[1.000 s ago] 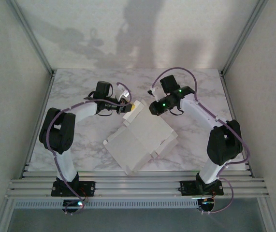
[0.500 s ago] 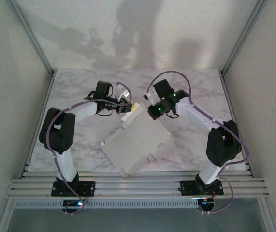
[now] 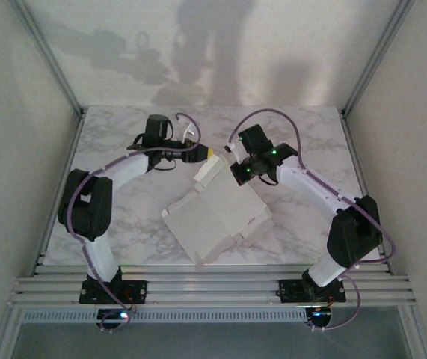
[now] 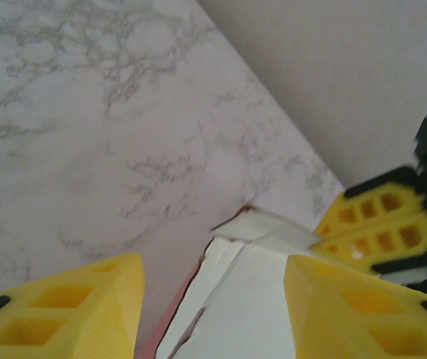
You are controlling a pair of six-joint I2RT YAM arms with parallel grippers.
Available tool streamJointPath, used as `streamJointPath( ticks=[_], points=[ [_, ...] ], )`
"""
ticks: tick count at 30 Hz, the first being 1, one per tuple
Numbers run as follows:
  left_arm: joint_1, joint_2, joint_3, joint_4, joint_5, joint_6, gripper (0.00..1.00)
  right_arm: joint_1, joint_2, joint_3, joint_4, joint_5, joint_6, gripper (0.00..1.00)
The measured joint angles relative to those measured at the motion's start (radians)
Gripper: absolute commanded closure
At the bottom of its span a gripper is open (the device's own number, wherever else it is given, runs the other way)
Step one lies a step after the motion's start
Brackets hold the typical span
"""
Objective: Fold the paper box
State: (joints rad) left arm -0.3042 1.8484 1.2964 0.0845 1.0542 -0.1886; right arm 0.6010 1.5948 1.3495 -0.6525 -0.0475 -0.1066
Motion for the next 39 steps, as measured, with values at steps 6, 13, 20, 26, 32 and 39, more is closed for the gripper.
streamJointPath(
  ticks=[6, 13, 20, 26, 32, 39],
  points=[
    [-0.048, 0.0, 0.072, -0.007, -0.036, -0.143, 0.39, 0.0, -0.01, -0.001, 0.006, 0.003, 0.017, 1.0],
    [-0.084, 0.031, 0.14, -0.054, -0.095, -0.255, 0.35, 0.001, -0.01, -0.017, 0.009, 0.004, 0.024, 1.0],
    [-0.108, 0.096, 0.232, -0.131, -0.156, -0.277, 0.37, 0.011, -0.013, -0.026, 0.014, 0.026, 0.025, 1.0],
    [-0.116, 0.129, 0.236, -0.17, -0.163, -0.315, 0.47, 0.012, -0.018, -0.037, 0.018, 0.033, 0.026, 1.0],
    [-0.123, 0.13, 0.261, -0.196, -0.158, -0.336, 0.62, 0.013, -0.019, -0.047, 0.027, 0.049, 0.03, 1.0],
    [-0.131, 0.147, 0.325, -0.23, -0.158, -0.327, 0.59, 0.013, -0.02, -0.047, 0.029, 0.055, 0.033, 1.0]
  ],
)
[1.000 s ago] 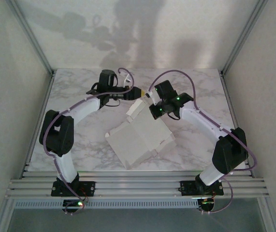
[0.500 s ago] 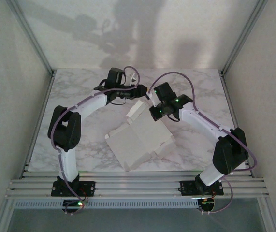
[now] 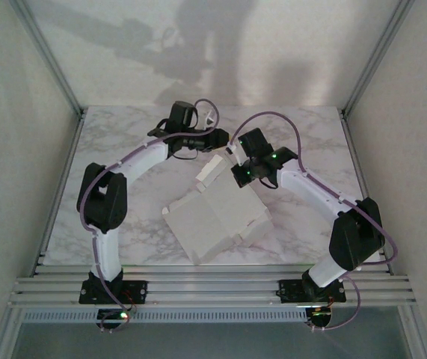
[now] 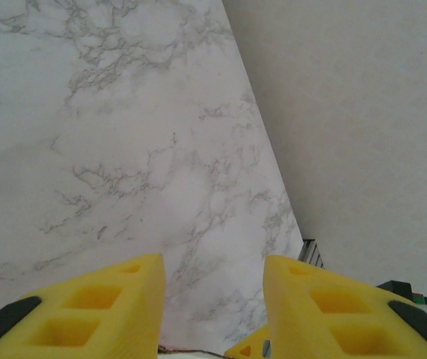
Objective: Fold the paper box
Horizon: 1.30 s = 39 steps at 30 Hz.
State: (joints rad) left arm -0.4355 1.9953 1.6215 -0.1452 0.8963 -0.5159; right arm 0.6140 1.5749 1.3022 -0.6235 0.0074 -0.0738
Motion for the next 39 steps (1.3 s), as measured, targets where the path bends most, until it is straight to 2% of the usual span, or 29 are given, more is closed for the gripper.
streamJointPath(
  ticks=[8, 24, 26, 28, 37, 39],
  points=[
    [-0.011, 0.056, 0.034, -0.067, -0.003, 0.008, 0.6, 0.0, -0.001, -0.004, 0.002, 0.007, 0.0, 1.0],
    [-0.027, 0.06, 0.054, -0.153, -0.004, 0.04, 0.69, 0.002, -0.001, -0.019, 0.008, 0.079, 0.011, 1.0],
    [-0.027, 0.06, 0.056, -0.161, -0.004, 0.049, 0.66, 0.003, -0.001, -0.02, 0.008, 0.08, 0.011, 1.0],
    [-0.028, 0.06, 0.061, -0.174, -0.004, 0.06, 0.57, 0.004, -0.001, -0.023, 0.011, 0.084, 0.011, 1.0],
    [-0.027, 0.058, 0.087, -0.182, -0.029, 0.08, 0.31, 0.006, -0.001, -0.042, 0.037, 0.087, 0.019, 1.0],
    [-0.026, 0.046, 0.089, -0.19, -0.054, 0.08, 0.2, 0.006, -0.001, -0.048, 0.041, 0.095, 0.034, 1.0]
  ],
)
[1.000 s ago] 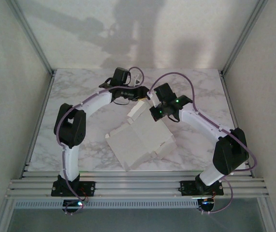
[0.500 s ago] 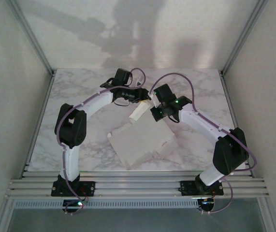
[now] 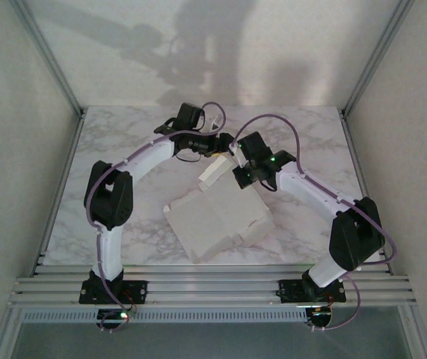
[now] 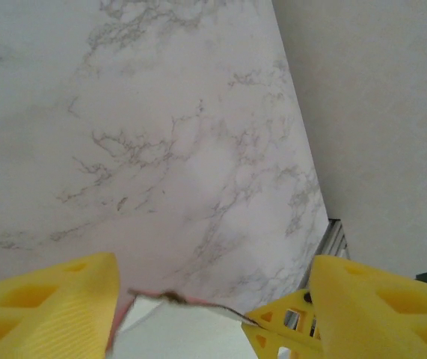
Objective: Fold the paper box
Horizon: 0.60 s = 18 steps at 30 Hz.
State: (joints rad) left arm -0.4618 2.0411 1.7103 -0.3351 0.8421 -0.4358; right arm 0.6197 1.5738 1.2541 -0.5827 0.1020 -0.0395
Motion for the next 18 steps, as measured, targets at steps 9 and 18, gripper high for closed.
streamJointPath(
  ticks=[9, 18],
  points=[
    [0.028, -0.202, -0.131, -0.001, -0.091, -0.01, 0.01, -0.013, -0.02, -0.001, 0.022, -0.055, 0.058, 1.0],
    [0.031, -0.32, -0.221, 0.105, -0.013, -0.067, 0.06, -0.106, -0.052, -0.018, 0.063, -0.291, 0.152, 1.0]
  ],
)
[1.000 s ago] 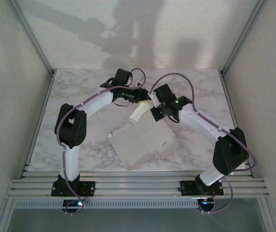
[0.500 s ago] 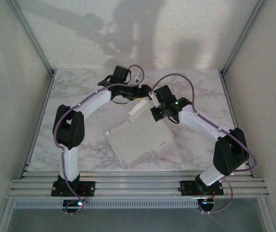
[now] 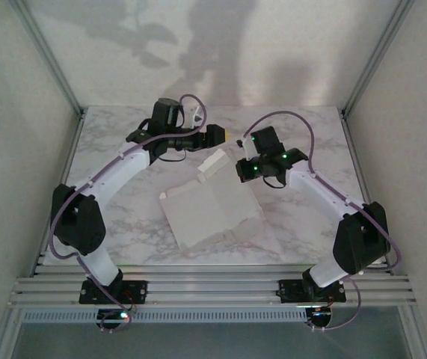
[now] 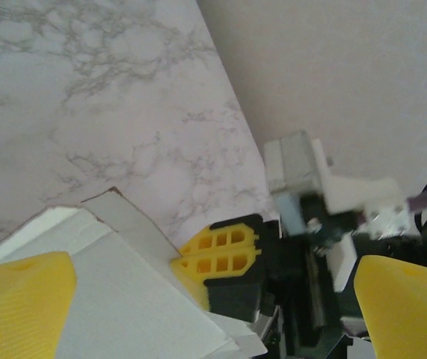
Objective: Fold the paper box
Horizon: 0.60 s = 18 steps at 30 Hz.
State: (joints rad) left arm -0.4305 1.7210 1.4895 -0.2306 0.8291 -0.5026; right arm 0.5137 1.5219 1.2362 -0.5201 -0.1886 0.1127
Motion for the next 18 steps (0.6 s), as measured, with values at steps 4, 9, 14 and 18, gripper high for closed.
streamJointPath(
  ticks=[4, 9, 14, 18],
  points=[
    [-0.001, 0.002, -0.021, 0.006, 0.019, -0.025, 0.1, -0.033, -0.041, -0.016, 0.037, -0.099, 0.04, 1.0],
    [-0.001, 0.021, -0.015, 0.032, 0.041, -0.055, 0.19, -0.036, -0.068, -0.016, 0.068, -0.177, 0.061, 1.0],
    [-0.006, 0.078, 0.031, 0.039, 0.066, -0.091, 0.24, -0.036, -0.079, -0.034, 0.087, -0.209, 0.068, 1.0],
    [-0.007, 0.106, 0.065, 0.025, 0.064, -0.096, 0.26, -0.036, -0.083, -0.05, 0.092, -0.209, 0.075, 1.0]
  ],
)
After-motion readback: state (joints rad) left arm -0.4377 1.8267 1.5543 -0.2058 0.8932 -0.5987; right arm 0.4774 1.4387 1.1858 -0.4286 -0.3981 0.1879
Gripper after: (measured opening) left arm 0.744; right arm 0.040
